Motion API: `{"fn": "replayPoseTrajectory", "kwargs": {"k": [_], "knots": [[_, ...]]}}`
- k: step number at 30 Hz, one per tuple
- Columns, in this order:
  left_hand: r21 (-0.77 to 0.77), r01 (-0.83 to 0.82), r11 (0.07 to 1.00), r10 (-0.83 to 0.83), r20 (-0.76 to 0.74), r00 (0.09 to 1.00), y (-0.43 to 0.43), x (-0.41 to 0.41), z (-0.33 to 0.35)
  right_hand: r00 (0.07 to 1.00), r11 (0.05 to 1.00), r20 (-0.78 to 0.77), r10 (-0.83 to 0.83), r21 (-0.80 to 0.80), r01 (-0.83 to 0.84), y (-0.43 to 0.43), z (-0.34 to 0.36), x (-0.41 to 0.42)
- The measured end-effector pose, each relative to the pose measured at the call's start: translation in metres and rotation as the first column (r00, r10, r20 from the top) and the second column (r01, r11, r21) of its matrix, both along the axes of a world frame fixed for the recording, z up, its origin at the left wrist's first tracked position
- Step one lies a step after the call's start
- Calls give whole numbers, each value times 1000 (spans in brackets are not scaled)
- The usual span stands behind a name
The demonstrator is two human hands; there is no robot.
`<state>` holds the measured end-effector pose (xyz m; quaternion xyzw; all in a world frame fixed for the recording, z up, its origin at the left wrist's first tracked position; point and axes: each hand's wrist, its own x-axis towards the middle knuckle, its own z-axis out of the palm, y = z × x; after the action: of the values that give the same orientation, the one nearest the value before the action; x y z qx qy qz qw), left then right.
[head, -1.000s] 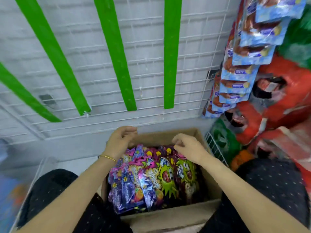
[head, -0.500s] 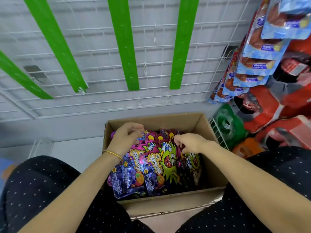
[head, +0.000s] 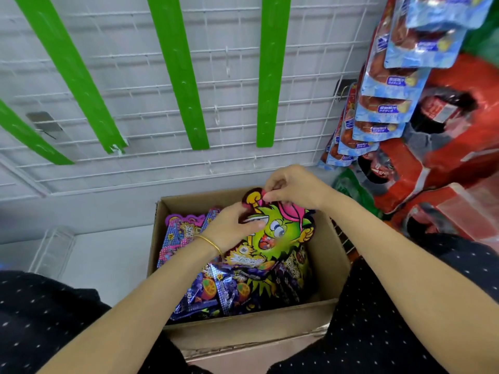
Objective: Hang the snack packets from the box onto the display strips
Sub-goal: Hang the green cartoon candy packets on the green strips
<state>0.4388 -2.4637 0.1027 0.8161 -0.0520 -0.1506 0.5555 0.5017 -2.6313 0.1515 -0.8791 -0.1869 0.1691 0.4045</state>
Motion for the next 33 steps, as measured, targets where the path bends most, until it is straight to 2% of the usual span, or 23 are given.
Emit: {"fn": "replayPoseTrajectory", "kwargs": {"k": [4, 8, 11, 12, 16, 22, 28, 31, 33], "knots": [[10, -87, 996, 87, 66, 994, -4, 10, 6, 996, 994, 48, -74, 81, 70, 4, 5, 5], [-47, -245, 968, 243, -33, 969, 6, 23, 6, 952, 958, 184, -244, 198, 207, -2, 4, 16], [-216, -340, 915, 312, -155, 937, 16, 29, 11, 881, 922, 285, -378, 201, 330, -17, 7, 24], [-276, -363, 890, 319, -194, 928, 18, 31, 12, 881, 920, 275, -386, 188, 344, -21, 6, 27], [-313, -387, 868, 328, -225, 918, 25, 34, 17, 943, 915, 1, -334, 242, 324, -22, 6, 25], [-334, -374, 865, 327, -190, 926, 27, 33, 20, 961, 910, -133, -244, 312, 274, -18, 9, 21], [-283, -380, 880, 343, -174, 923, 27, 38, 23, 968, 905, -106, -230, 343, 252, -19, 5, 24], [-228, -360, 905, 344, -110, 933, 24, 45, 30, 959, 867, -78, -272, 412, 279, -21, 10, 27], [-255, -346, 903, 352, -23, 936, 19, 54, 45, 946, 857, 7, -324, 427, 290, -25, 18, 33]]}}
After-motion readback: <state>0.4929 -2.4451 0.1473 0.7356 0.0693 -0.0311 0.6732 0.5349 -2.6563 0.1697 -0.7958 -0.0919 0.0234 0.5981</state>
